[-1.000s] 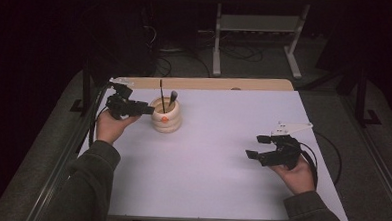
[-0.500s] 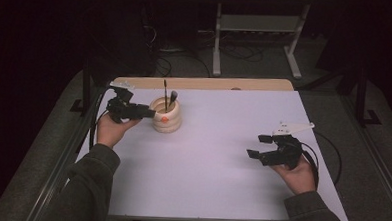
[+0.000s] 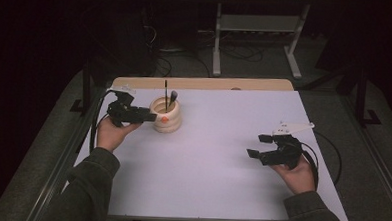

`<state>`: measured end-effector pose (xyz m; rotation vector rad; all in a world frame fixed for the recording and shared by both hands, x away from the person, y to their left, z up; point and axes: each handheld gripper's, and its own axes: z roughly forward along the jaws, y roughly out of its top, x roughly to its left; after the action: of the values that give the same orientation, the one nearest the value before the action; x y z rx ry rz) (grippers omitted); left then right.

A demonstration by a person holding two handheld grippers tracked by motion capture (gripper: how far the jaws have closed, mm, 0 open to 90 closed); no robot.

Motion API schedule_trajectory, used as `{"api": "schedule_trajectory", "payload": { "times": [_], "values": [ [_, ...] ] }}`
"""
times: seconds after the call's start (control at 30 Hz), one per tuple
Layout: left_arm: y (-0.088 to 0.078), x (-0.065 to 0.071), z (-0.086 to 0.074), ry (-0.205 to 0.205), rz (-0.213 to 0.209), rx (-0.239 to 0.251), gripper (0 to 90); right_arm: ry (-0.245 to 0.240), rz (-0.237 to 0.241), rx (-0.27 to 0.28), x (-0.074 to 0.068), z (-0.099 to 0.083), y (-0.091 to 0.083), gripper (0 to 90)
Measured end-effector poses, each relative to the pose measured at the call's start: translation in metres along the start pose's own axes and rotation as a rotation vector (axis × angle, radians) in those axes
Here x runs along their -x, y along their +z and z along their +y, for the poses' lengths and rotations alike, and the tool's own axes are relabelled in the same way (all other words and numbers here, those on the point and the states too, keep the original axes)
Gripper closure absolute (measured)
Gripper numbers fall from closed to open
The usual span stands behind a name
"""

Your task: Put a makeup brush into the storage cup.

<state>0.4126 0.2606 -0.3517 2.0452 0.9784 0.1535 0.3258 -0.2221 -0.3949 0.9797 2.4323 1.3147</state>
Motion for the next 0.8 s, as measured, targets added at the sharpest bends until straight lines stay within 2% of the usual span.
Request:
{"api": "schedule_trajectory", "payload": {
  "times": [0.5, 0.57, 0.8],
  "values": [
    [0.002, 0.009, -0.016, 0.002, -0.018, 0.006, 49.7, 0.012, -0.011, 0.007, 0.001, -0.002, -0.003, 25.1],
    [0.002, 0.009, -0.018, 0.013, -0.016, -0.004, 49.3, 0.013, -0.012, 0.007, 0.000, -0.002, -0.003, 25.1],
    [-0.001, 0.015, -0.024, 0.018, -0.005, 0.019, 46.9, 0.002, -0.020, 0.002, -0.002, -0.002, -0.002, 25.1]
  ]
}}
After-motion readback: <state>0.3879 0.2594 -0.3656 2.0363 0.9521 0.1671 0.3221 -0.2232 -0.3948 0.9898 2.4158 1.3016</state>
